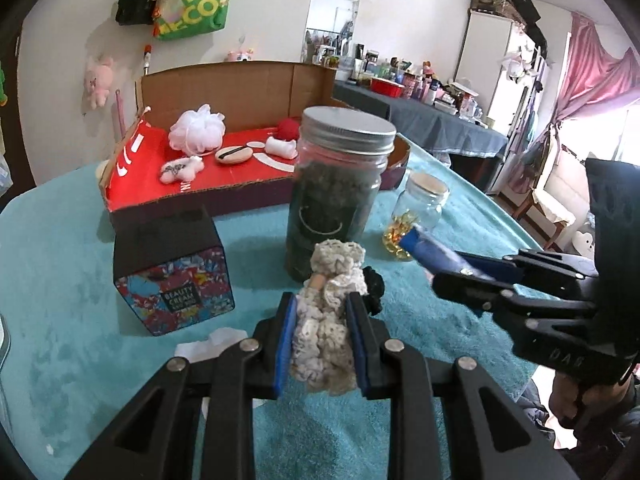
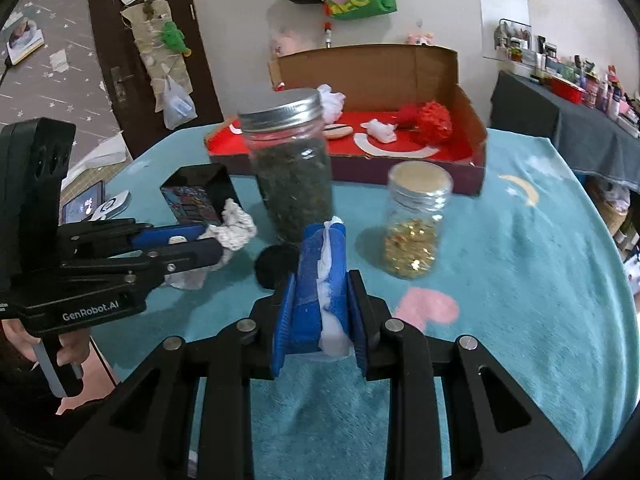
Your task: Organize soft objects
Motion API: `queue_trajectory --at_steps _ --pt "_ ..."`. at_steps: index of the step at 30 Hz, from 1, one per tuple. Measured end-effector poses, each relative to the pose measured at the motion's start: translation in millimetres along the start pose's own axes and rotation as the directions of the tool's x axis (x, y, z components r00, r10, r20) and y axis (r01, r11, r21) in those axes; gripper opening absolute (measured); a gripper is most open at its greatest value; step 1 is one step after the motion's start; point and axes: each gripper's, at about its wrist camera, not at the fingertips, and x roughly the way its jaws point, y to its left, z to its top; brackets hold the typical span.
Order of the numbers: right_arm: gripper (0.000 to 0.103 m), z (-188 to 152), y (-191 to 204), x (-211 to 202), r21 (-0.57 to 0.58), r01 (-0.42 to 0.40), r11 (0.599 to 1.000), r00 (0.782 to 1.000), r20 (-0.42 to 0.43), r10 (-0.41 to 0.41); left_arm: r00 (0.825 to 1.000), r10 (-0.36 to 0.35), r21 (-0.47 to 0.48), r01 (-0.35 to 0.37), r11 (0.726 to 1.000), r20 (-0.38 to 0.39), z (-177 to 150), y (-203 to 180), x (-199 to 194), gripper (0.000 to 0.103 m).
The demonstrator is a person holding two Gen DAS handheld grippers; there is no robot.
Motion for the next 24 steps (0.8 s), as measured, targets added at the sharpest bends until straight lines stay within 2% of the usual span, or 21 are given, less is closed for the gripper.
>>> queue_trajectory --at_steps 17,24 --pt "0.025 0 -6 4 0.016 -0.007 1.0 1.0 -0.019 0.008 1.0 -0.006 -0.001 0.006 1.0 0.0 2 0 0 0.027" --pt "0.025 -7 -19 3 0.049 -0.005 0.999 0.999 -0.04 0.007 1.0 0.003 -0.018 -0.003 1.0 -0.01 -4 15 -3 0.027"
